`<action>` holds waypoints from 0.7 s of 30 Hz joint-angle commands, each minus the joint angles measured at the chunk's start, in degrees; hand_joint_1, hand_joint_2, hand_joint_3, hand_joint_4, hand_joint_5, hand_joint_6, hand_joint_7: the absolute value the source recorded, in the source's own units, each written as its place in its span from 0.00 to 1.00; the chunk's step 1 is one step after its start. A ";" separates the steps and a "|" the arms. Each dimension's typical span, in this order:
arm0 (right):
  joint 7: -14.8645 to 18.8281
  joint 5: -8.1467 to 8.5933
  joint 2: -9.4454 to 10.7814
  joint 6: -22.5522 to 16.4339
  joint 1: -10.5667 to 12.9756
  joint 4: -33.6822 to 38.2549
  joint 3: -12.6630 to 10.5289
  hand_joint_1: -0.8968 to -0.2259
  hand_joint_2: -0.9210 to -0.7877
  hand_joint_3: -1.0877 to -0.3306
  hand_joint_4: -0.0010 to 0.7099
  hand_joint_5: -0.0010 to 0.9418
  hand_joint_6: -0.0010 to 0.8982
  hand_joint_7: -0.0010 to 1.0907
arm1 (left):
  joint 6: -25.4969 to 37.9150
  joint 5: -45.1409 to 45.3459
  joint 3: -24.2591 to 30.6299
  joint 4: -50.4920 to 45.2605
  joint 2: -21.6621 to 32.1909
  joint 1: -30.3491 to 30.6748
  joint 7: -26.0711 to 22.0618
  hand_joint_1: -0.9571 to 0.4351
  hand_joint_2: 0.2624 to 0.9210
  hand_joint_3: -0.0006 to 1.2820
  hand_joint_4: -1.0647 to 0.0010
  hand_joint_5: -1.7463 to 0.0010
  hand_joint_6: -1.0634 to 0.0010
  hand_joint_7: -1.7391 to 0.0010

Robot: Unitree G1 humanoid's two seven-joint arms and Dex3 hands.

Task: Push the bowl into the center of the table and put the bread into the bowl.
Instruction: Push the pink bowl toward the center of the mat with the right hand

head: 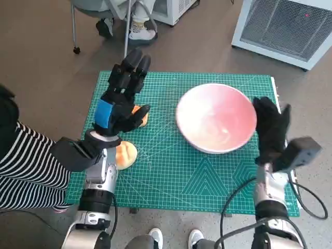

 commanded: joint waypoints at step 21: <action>1.63 -0.85 3.69 3.30 -3.96 2.74 2.83 0.49 0.00 0.19 0.18 0.00 0.11 0.18 | -0.29 -0.05 0.18 -0.63 -0.27 1.06 0.25 0.25 1.00 0.27 0.88 1.00 0.98 0.78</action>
